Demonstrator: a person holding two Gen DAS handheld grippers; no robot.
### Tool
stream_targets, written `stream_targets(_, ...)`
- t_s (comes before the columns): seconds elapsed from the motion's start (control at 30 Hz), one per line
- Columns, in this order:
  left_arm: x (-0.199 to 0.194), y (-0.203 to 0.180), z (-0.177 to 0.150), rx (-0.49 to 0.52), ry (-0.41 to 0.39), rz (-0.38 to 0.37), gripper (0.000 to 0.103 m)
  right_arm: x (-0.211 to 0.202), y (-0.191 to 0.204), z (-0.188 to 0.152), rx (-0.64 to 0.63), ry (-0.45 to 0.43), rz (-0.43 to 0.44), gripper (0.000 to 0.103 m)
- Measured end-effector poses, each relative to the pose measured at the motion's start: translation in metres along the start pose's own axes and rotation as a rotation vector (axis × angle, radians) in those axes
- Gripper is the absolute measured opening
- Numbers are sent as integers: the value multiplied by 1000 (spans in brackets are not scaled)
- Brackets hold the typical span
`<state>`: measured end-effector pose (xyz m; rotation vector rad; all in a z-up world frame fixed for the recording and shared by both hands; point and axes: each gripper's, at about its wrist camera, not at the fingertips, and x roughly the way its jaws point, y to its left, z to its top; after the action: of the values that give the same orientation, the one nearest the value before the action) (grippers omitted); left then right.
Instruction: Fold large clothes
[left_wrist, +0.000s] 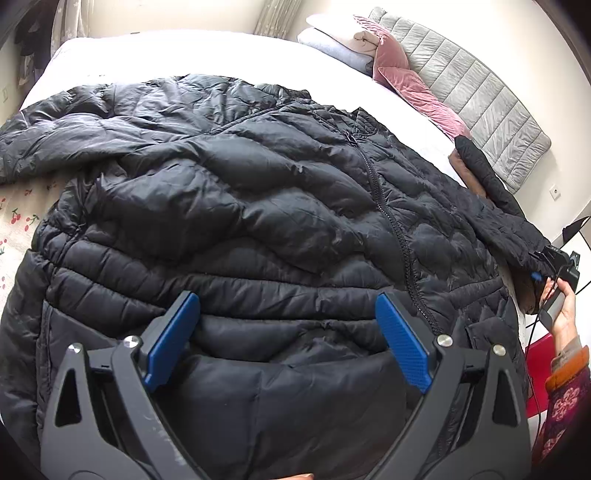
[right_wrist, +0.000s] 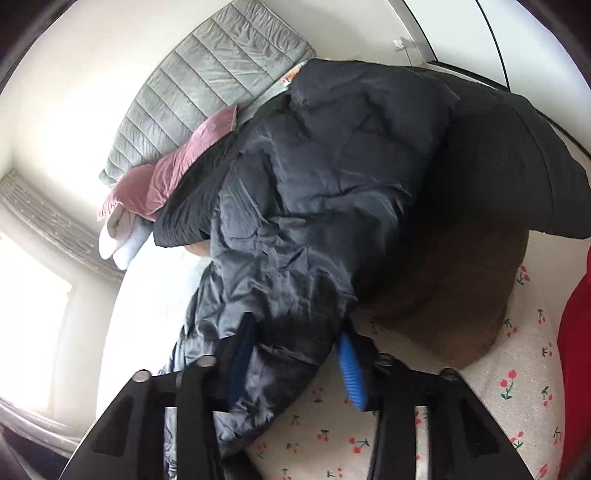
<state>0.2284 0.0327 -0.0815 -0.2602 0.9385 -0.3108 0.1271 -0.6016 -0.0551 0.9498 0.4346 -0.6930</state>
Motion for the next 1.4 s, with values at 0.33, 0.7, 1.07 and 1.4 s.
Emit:
stream_targets(0.33,-7,-1,3,3,-15,-15,96,-46,128,-36,-342,-113,118,6)
stream_targets(0.7,-17,5,8,3,-46,3,96,-73,283,-218,-1054,79,312,6)
stream_targets(1.07,-11,2,7,31,-21,29,96,34,237,-350,-1178,594,114,61)
stream_targets(1.4,-23,-36,6,239,32,173,96,-42,182,-280,-1052,525,188,72)
